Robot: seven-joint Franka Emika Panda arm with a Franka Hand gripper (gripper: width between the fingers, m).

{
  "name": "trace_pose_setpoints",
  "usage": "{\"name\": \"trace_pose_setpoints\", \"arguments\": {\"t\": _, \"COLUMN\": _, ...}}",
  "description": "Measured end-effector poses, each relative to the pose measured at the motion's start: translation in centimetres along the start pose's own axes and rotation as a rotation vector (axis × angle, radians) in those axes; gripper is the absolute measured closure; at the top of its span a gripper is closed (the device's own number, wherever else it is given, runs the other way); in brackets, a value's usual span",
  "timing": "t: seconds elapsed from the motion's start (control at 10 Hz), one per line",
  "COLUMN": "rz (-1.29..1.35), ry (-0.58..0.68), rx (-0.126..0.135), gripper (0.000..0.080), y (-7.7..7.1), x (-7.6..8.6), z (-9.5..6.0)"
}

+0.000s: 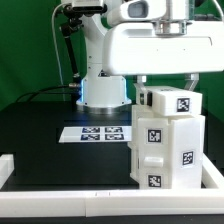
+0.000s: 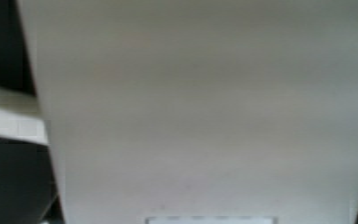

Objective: Assemble cabinet

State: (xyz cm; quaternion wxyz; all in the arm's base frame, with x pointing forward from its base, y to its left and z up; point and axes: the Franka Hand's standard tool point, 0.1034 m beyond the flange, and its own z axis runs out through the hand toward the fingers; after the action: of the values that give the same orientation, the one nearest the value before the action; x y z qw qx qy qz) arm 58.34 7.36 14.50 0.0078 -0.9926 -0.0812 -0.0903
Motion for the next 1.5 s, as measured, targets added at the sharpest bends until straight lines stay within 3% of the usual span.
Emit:
{"name": "trace_pose_setpoints", "arguments": {"t": 0.8, "rz": 0.524, "ry": 0.002, "rx": 0.025, "gripper": 0.0256, "y": -0.9, "x": 0.2, "z": -0.1}}
{"name": "trace_pose_setpoints", "arguments": {"t": 1.2, "rz": 0.862, "ry": 0.035, "rx": 0.056, "gripper": 0.0256, "y": -2.5, "x": 0.4, "z": 0.0}}
{"name": "trace_pose_setpoints", "arguments": {"t": 1.5, "rz": 1.116, "ry": 0.020, "rx": 0.066, "gripper": 0.0256, "y": -2.9, "x": 0.3, "z": 0.0}}
